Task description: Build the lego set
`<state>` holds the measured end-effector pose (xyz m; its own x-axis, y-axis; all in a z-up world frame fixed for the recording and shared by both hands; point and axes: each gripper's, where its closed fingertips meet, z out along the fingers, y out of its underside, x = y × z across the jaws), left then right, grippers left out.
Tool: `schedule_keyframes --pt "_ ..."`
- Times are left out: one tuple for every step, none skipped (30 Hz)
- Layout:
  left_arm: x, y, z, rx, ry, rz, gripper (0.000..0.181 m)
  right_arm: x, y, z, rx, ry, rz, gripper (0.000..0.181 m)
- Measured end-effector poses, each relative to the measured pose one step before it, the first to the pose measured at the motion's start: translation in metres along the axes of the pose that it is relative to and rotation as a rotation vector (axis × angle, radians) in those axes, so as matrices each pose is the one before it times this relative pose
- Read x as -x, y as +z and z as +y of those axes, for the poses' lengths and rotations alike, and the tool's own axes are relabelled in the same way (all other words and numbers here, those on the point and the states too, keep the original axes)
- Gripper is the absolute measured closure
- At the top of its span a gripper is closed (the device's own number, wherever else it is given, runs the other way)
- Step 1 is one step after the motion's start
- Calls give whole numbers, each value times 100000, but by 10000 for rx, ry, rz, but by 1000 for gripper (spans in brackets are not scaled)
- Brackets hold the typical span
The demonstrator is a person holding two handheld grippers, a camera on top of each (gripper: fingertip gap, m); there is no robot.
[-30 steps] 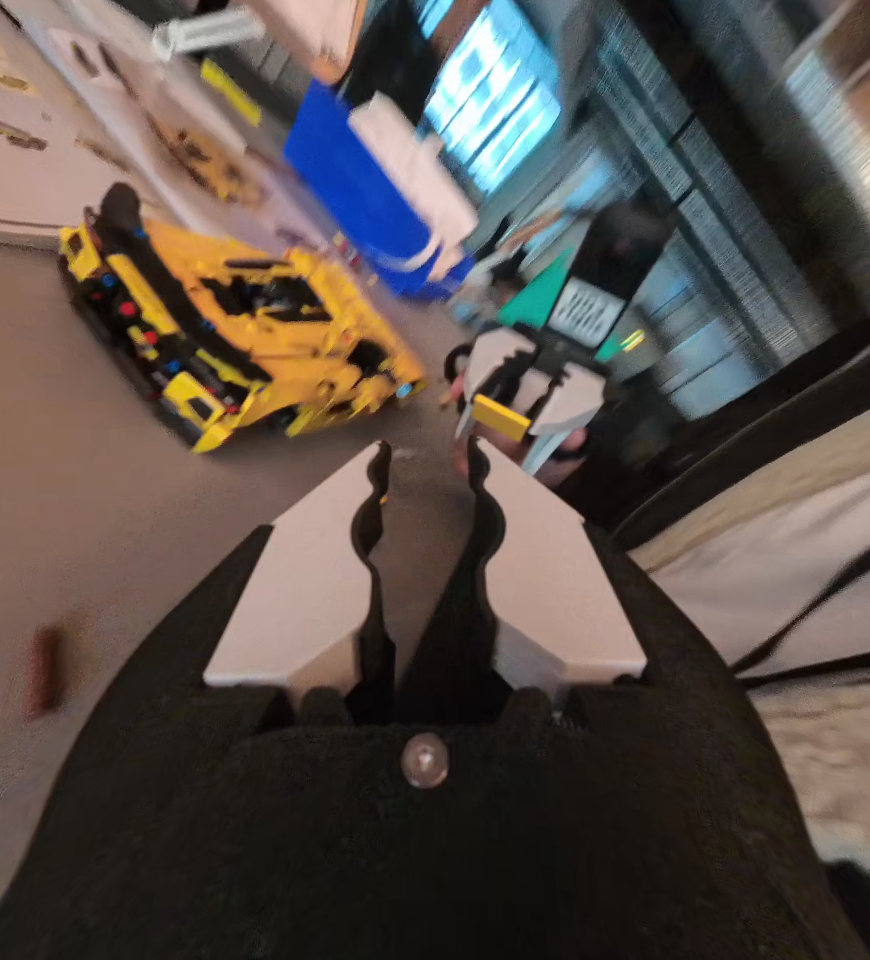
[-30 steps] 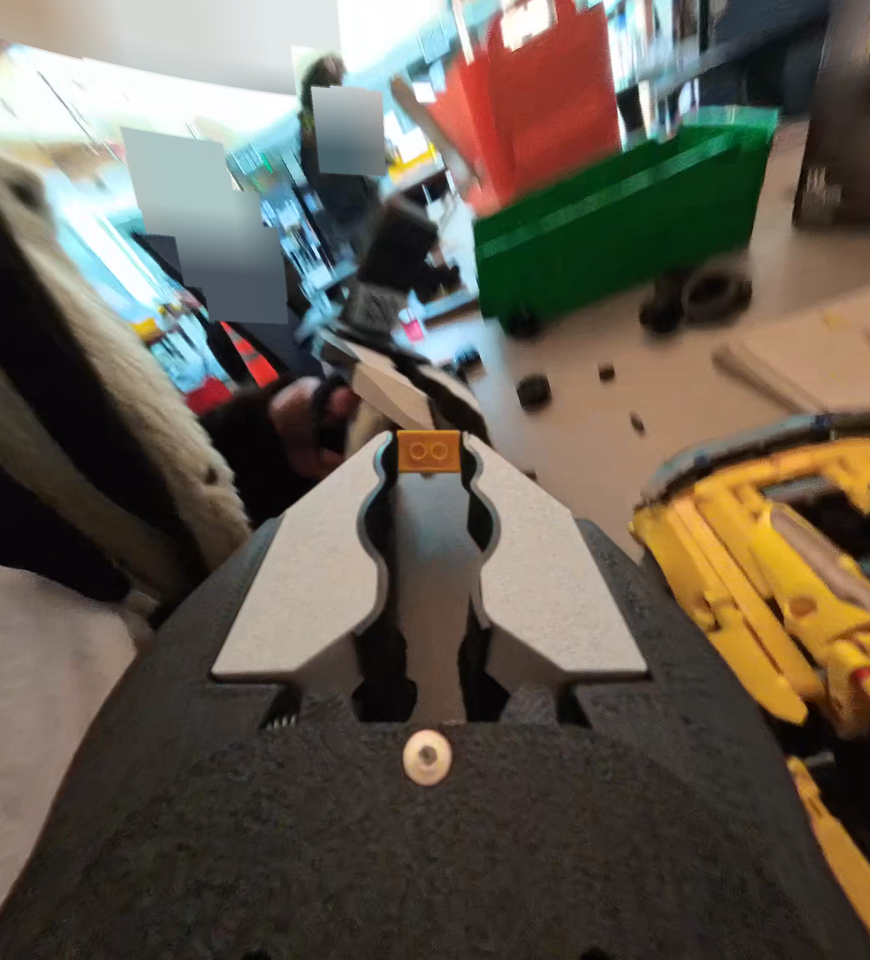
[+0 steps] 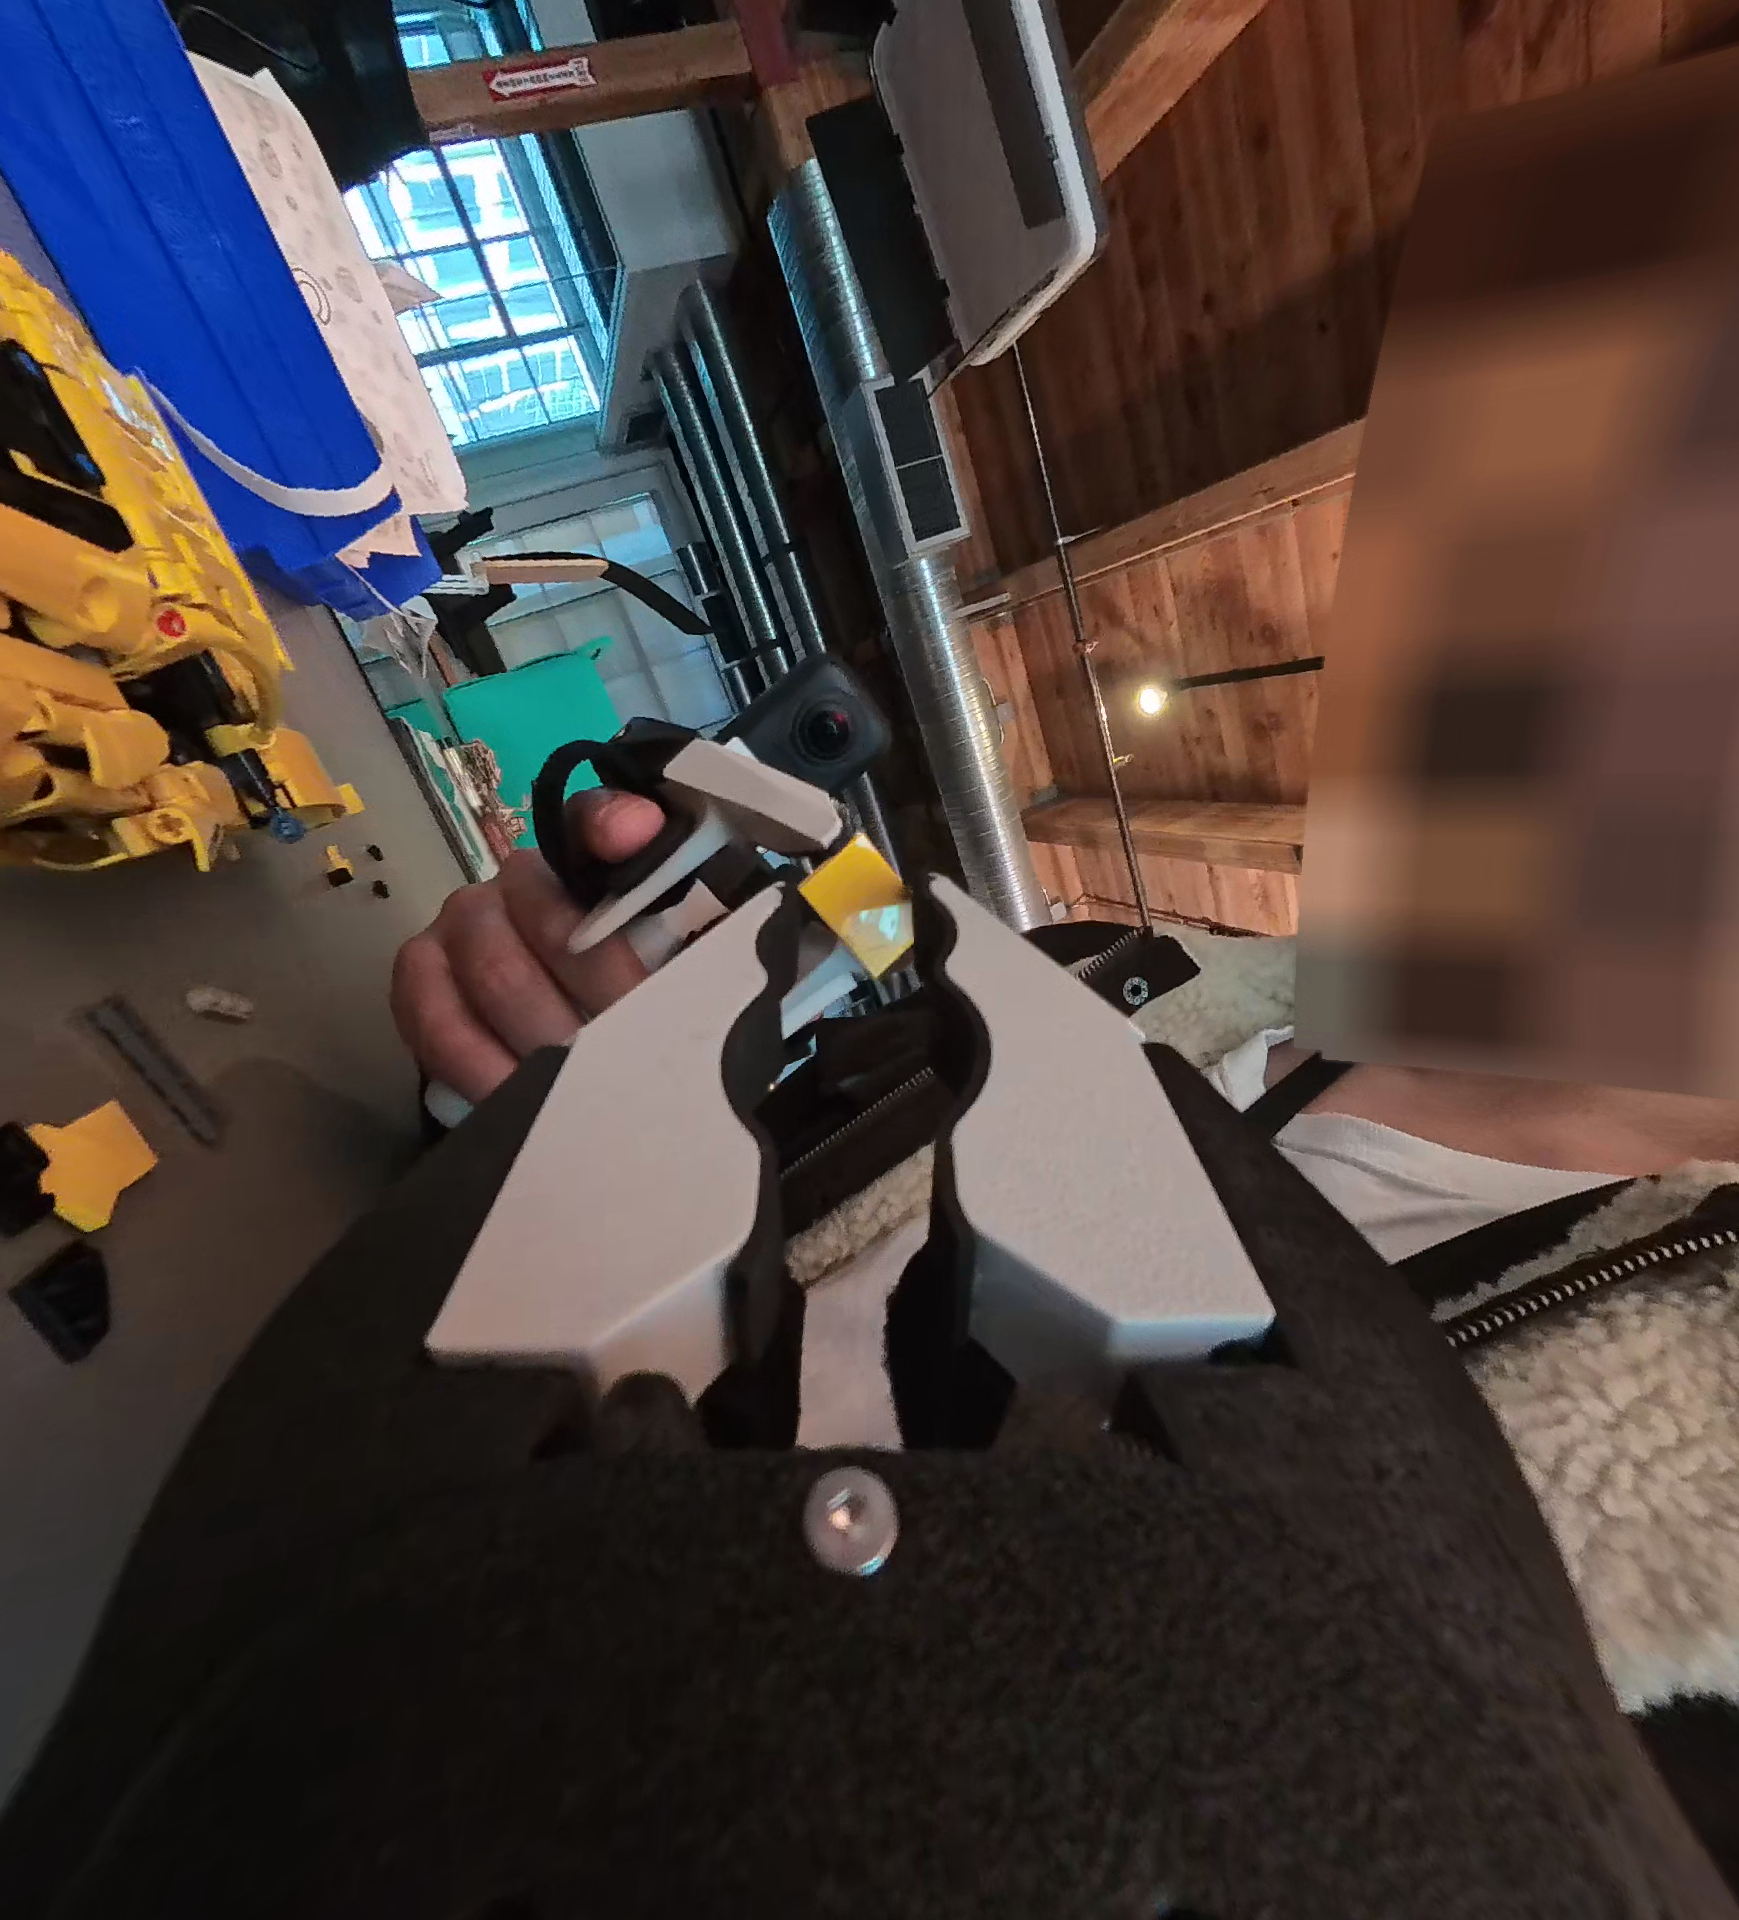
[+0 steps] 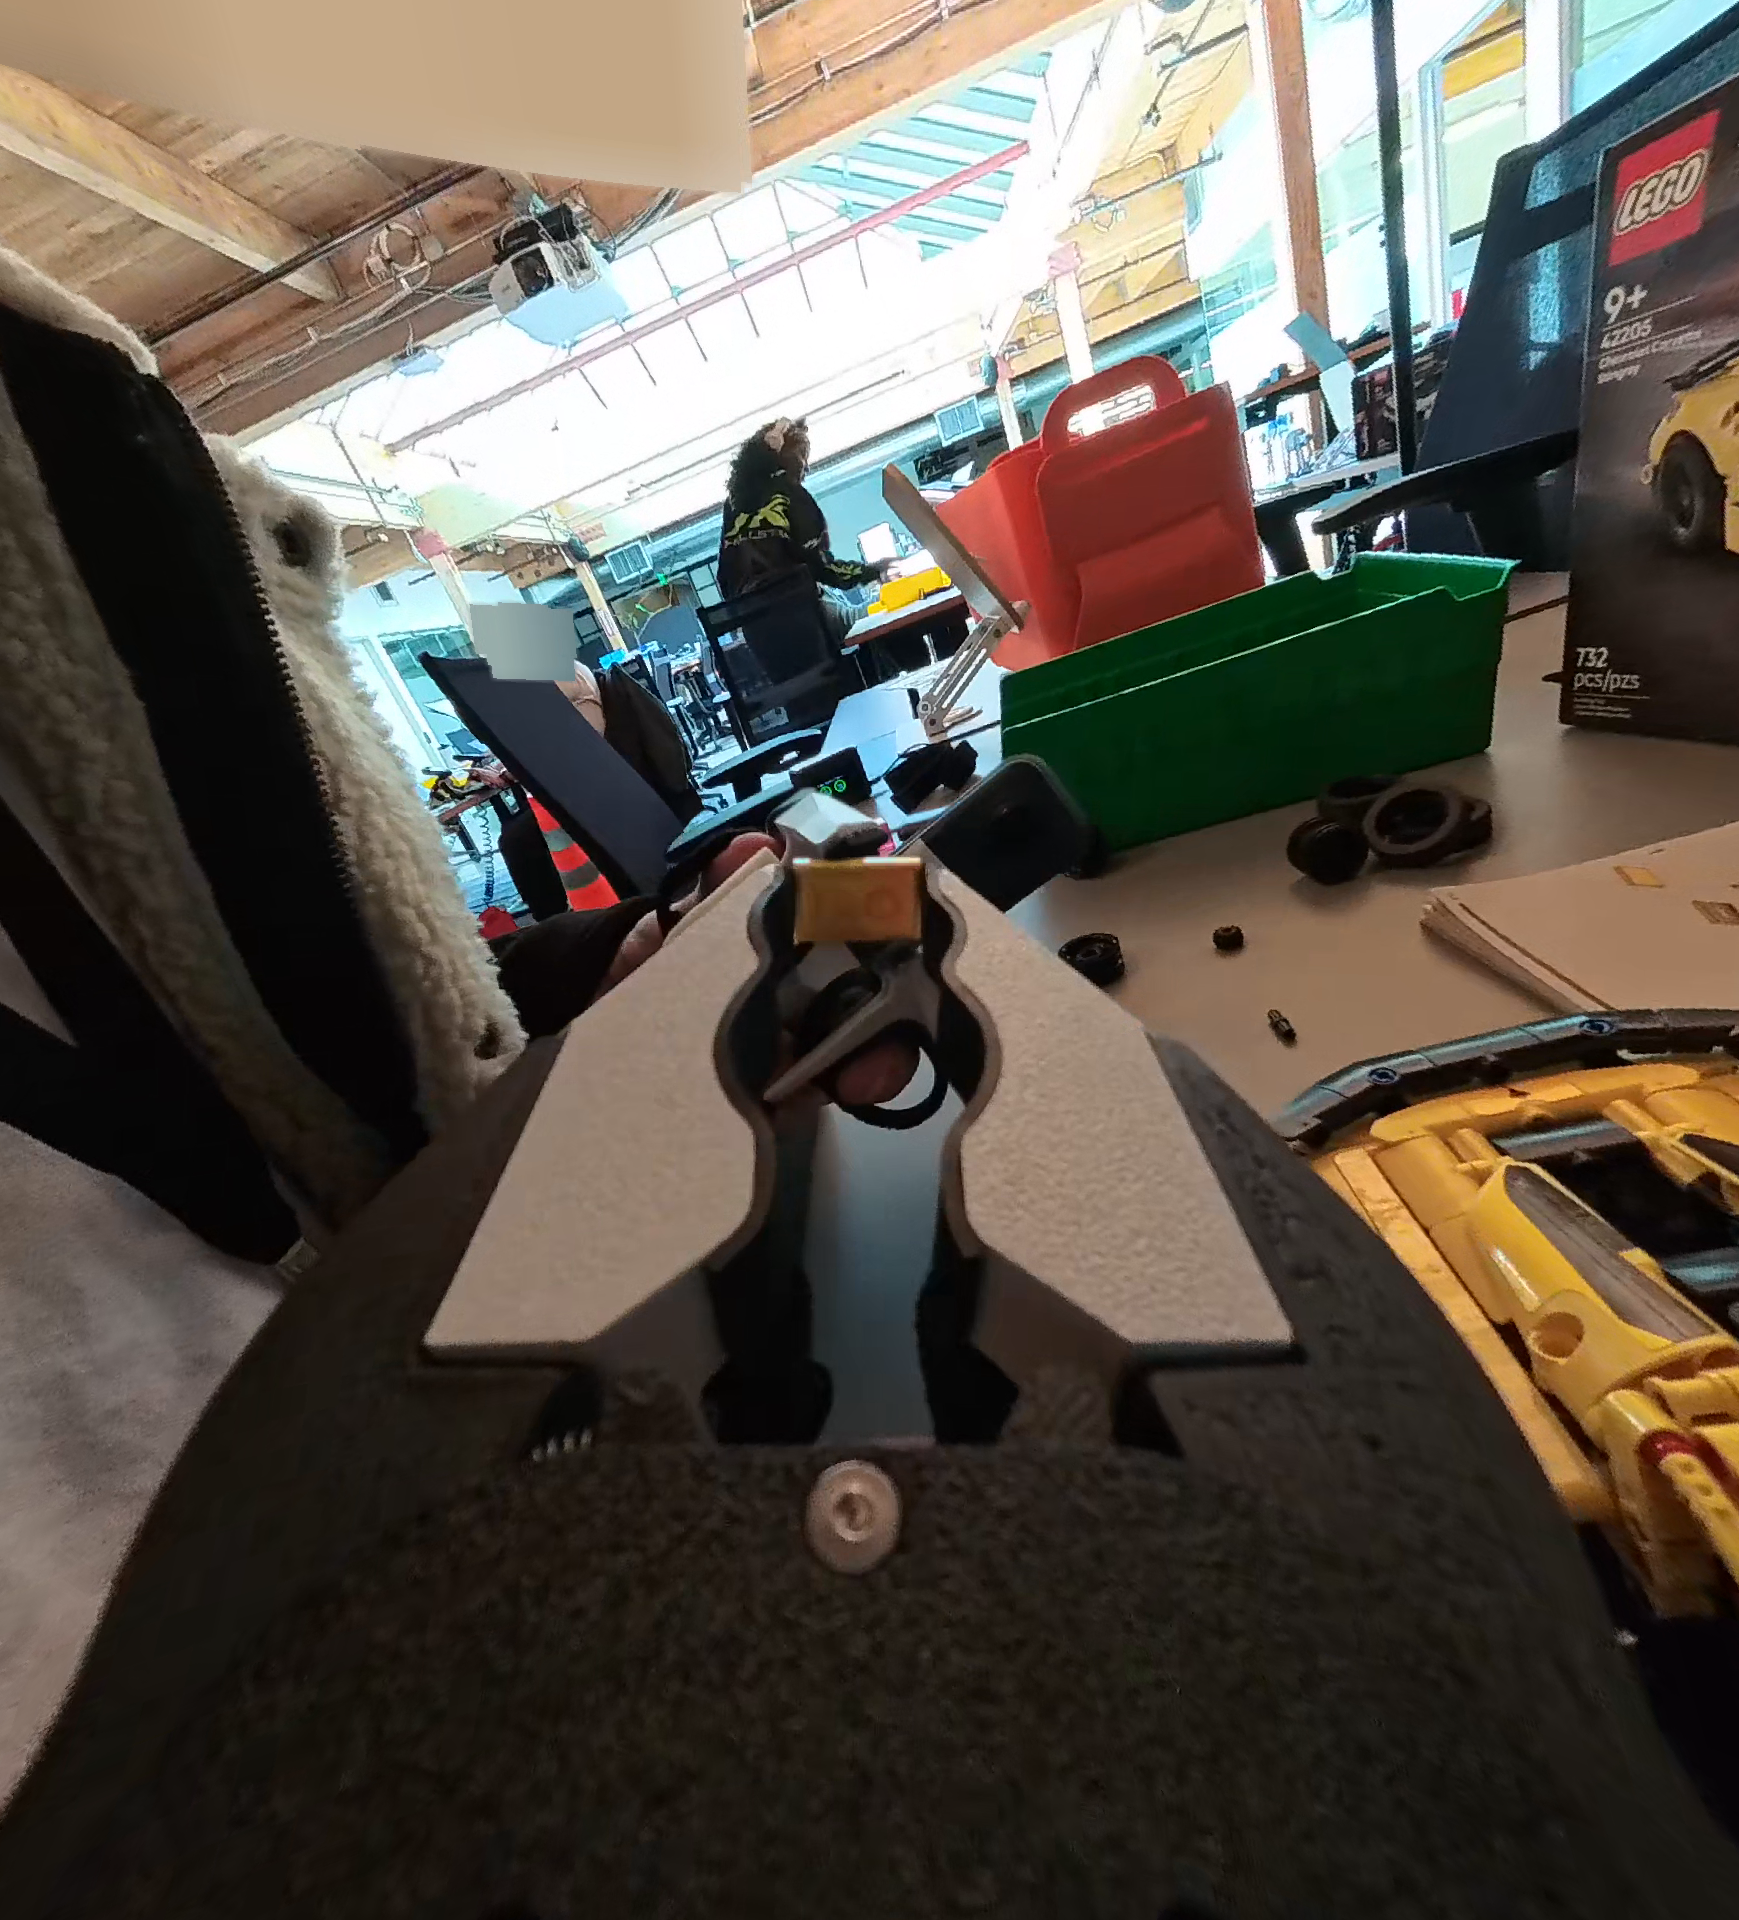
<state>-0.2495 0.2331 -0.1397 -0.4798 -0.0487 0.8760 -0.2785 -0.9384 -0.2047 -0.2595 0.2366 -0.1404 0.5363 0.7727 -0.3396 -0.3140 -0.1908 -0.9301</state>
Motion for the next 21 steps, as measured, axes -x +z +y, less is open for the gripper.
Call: schedule_keyframes --pt "-13 44 38 32 25 -19 161 52 -28 -20 -12 -24 -23 158" --pt "32 12 26 19 22 -44 161 -4 -25 17 5 -21 -3 158" --pt "88 1 15 16 24 -70 161 -28 -33 48 19 -5 2 158" --pt "109 -22 15 19 41 -98 161 -57 -39 88 26 8 5 158" --pt "127 -18 5 25 73 -129 161 -72 -32 101 31 16 7 158" --pt "142 -21 12 28 116 -167 161 -62 -30 118 42 -14 27 158" --pt "157 -39 -11 33 162 -217 161 -103 -24 117 67 -53 66 158" --pt "188 -51 -2 55 213 -270 161 -114 -12 152 101 -93 86 158" --pt "226 -60 9 83 251 -321 161 -107 -11 188 136 -114 87 158" --pt "253 -63 8 100 281 -370 161 -134 -13 231 166 -121 106 158" --pt "258 -65 48 124 331 -400 161 -142 13 247 169 -135 110 158" --pt "241 -36 71 155 383 -416 161 -92 13 248 161 -137 87 158" --pt "272 -37 82 171 384 -444 161 -94 32 251 161 -126 87 158" --pt "320 -7 93 185 346 -477 162 -133 62 323 195 -115 112 158" --pt "325 -6 96 171 348 -471 164 -121 83 340 196 -127 98 157" --pt "268 -31 32 124 325 -419 164 -109 51 214 125 -132 110 157" --pt "223 -18 34 100 241 -349 165 -117 58 189 112 -126 110 157" --pt "236 -6 27 87 161 -304 165 -90 45 171 118 -138 106 157" --pt "268 -6 46 77 128 -293 166 -151 57 232 151 -170 145 157" --pt "277 5 87 91 147 -279 167 -116 60 262 158 -200 129 157" --pt "285 8 115 99 145 -263 168 -102 53 296 161 -177 112 157"
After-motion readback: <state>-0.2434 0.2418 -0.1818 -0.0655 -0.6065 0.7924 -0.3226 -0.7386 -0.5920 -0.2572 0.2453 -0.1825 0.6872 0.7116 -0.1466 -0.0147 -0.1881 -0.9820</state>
